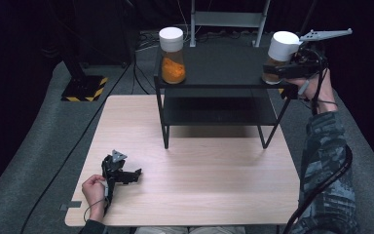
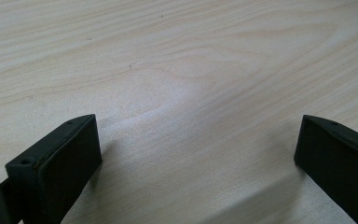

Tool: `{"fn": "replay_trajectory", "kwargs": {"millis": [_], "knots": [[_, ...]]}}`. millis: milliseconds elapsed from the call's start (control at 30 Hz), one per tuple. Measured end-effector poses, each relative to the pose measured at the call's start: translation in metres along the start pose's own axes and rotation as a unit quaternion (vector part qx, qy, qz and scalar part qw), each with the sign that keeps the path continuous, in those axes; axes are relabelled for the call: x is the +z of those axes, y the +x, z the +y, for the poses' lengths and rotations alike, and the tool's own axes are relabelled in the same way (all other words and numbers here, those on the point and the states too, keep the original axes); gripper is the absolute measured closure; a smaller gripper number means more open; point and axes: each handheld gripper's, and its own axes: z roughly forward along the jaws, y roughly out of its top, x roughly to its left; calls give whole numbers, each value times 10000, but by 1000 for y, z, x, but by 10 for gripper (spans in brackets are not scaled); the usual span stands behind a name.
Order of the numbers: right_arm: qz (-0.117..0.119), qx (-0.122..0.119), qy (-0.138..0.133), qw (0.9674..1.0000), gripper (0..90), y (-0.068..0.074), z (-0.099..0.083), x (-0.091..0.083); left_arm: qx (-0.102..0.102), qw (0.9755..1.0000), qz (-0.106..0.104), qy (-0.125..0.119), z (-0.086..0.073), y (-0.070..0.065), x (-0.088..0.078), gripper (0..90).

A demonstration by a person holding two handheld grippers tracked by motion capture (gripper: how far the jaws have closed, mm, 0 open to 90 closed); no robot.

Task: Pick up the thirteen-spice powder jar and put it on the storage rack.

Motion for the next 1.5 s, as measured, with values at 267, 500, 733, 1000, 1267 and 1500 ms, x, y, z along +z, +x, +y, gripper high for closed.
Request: {"fn": "replay_trajectory", "kwargs": {"millis": [267,500,733,1000,1267,1500], "knots": [[-191,-246,193,9993,29,18,0,-19,0,10000,0,-1,0,0,0,0],[-364,-566,266,9974,17,42,-16,-40,0,10000,0,-1,0,0,0,0],[-370,-786,379,9955,14,64,-51,-52,0,10000,0,-1,0,0,0,0],[-186,-926,598,9937,12,89,-102,-47,2,10000,1,-1,0,0,0,0],[47,-798,796,9936,11,101,-148,-32,0,10000,0,-2,0,0,0,0],[352,-486,936,9938,11,102,-192,-12,1,10000,0,-2,0,0,0,0]]}}
